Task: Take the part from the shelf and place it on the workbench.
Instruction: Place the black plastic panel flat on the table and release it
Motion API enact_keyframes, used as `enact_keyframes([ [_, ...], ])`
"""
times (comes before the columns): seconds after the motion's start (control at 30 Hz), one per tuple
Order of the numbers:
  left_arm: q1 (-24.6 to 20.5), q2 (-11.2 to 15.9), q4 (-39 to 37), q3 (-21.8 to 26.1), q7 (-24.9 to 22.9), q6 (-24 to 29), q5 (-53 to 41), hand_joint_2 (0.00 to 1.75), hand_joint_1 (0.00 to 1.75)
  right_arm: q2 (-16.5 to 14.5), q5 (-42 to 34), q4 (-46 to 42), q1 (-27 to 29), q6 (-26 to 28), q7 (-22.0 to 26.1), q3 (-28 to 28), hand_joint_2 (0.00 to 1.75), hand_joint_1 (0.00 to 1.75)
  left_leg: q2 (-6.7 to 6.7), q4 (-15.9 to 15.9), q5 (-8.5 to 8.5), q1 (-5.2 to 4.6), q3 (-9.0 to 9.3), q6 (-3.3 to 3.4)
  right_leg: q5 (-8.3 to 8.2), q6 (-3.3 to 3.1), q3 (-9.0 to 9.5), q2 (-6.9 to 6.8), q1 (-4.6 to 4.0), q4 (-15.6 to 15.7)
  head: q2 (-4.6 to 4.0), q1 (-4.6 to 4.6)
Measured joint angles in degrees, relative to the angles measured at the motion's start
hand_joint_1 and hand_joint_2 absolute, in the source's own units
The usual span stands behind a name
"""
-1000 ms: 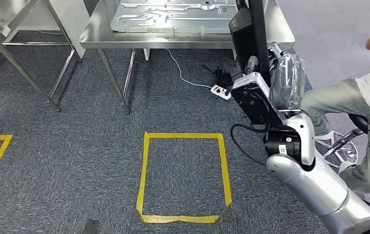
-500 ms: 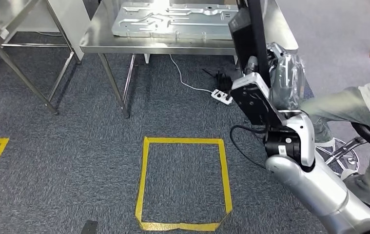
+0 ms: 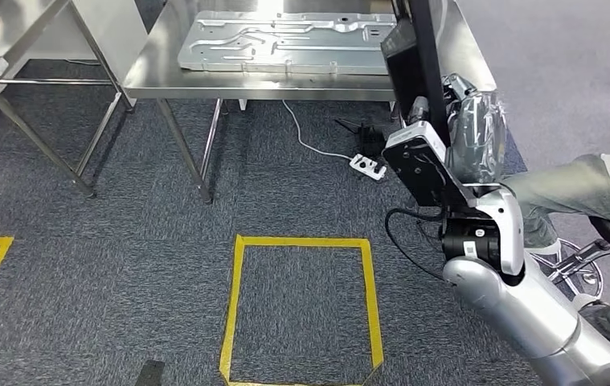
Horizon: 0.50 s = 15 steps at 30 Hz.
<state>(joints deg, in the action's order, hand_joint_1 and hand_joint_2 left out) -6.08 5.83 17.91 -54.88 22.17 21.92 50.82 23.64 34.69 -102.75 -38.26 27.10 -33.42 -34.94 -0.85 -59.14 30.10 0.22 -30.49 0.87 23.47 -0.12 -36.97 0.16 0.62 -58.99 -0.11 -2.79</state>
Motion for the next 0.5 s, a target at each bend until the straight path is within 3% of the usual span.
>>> enact_keyframes([
  [0.07, -0.13, -0.01, 0.01, 0.00, -0.01, -0.01, -0.18, 1.75, 0.00, 0.02, 0.00, -0.02, -0.08, -0.21, 0.02, 0.02, 1.75, 1.75, 0.19, -4.61, 1.02, 0.18, -2.47, -0.42, 0.45, -0.67, 1.01, -0.05, -0.04, 0.26, 0.00, -0.08],
  [0.13, -0.20, 0.00, 0.02, 0.00, -0.12, -0.02, -0.32, 1.75, 0.00, 0.03, 0.00, -0.02, -0.05, -0.33, 0.08, 0.01, 1.75, 1.75, 0.31, -11.59, 3.34, 0.24, -7.17, -0.76, 1.17, -1.12, 1.75, -0.09, -0.26, 0.33, 0.00, -0.12],
  [0.2, -0.09, 0.01, 0.02, 0.00, -0.33, -0.02, -0.40, 1.75, 0.00, 0.03, 0.00, -0.02, 0.03, -0.38, 0.16, 0.00, 1.75, 1.75, 0.31, -14.51, 4.26, 0.23, -10.58, -0.71, 2.01, -1.29, 2.62, -0.02, -0.52, 0.31, 0.00, -0.10],
  [0.23, -0.02, 0.01, 0.02, 0.00, -0.41, -0.02, -0.44, 1.75, 0.00, 0.03, 0.00, -0.02, 0.04, -0.42, 0.21, -0.01, 1.75, 1.75, 0.32, -13.22, 3.04, 0.22, -10.88, -0.52, 2.46, -1.31, 3.20, 0.01, -0.66, 0.30, 0.00, -0.12],
  [0.27, 0.00, 0.01, 0.02, 0.00, -0.47, -0.02, -0.46, 1.75, 0.00, 0.03, 0.00, -0.02, 0.04, -0.46, 0.27, -0.01, 1.75, 1.75, 0.32, -10.24, 0.64, 0.15, -10.30, -0.14, 2.95, -1.30, 3.87, 0.03, -0.79, 0.30, 0.00, -0.11],
  [0.3, 0.01, 0.02, 0.01, 0.00, -0.51, -0.02, -0.49, 1.75, 0.00, 0.03, 0.00, -0.02, 0.04, -0.50, 0.32, -0.01, 1.75, 1.75, 0.35, -6.44, -2.30, 0.00, -9.30, 0.37, 3.44, -1.27, 4.49, 0.03, -0.89, 0.32, 0.00, -0.10],
  [0.37, -0.05, 0.14, 0.02, -0.01, -0.61, -0.03, -0.51, 1.75, 0.00, 0.03, 0.00, 0.01, -0.01, -0.52, 0.45, -0.01, 1.75, 1.75, 0.47, -0.84, -5.50, -0.52, -7.56, 1.10, 4.19, -0.96, 5.28, 0.07, -0.99, 0.44, 0.00, 0.06],
  [0.5, -0.12, 0.32, 0.04, -0.02, -0.72, -0.01, -0.51, 1.75, 0.00, 0.04, 0.03, 0.03, 0.18, -0.53, 0.55, -0.01, 1.75, 1.75, 0.48, 1.55, -5.85, -0.96, -5.82, 2.05, 4.56, 0.31, 5.78, 0.14, -0.71, -0.28, 0.00, 0.22],
])
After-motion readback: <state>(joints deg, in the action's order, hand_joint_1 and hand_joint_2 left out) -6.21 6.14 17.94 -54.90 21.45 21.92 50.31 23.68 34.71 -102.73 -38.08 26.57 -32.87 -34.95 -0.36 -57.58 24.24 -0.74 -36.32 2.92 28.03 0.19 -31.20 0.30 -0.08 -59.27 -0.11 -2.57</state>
